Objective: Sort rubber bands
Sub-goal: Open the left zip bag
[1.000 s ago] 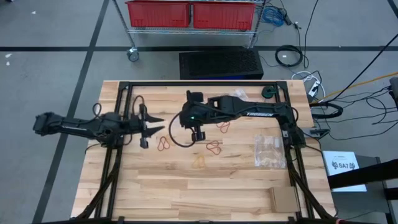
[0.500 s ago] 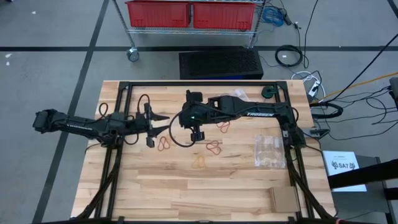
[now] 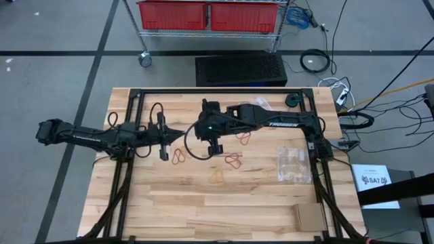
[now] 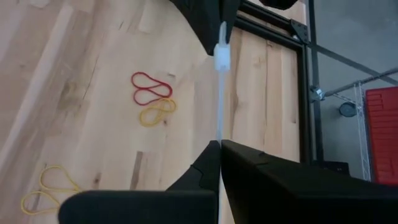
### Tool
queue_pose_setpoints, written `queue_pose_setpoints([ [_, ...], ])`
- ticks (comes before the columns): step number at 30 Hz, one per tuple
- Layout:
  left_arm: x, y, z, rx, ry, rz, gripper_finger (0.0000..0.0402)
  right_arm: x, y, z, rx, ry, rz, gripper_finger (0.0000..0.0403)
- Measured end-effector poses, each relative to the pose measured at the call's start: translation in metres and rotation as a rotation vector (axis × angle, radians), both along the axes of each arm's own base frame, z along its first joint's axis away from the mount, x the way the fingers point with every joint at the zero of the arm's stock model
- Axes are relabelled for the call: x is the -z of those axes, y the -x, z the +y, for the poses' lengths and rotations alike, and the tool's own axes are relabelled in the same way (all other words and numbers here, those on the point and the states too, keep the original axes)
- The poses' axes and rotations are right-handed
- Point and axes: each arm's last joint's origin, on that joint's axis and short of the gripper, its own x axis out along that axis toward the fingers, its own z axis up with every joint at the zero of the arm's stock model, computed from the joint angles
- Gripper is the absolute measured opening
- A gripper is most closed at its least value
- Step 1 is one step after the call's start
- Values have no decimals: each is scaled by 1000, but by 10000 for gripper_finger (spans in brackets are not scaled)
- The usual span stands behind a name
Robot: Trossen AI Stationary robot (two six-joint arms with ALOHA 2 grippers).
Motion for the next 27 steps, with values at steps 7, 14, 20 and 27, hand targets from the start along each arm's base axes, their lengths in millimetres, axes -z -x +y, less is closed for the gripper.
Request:
queue_pose_setpoints([
  [7,0,0,0,-1,-26,4,4,0,0,2,-5,-51,-2,0],
  [14,0,0,0,4,-27,6,2,-4,-4,8,-10,-74,-70,39],
  [20,0,0,0,4,-26,7,1,-12,-12,7,12,-105,-190,92],
  [27,0,0,0,4,-26,3,1,0,-20,-4,51,-154,-178,112],
])
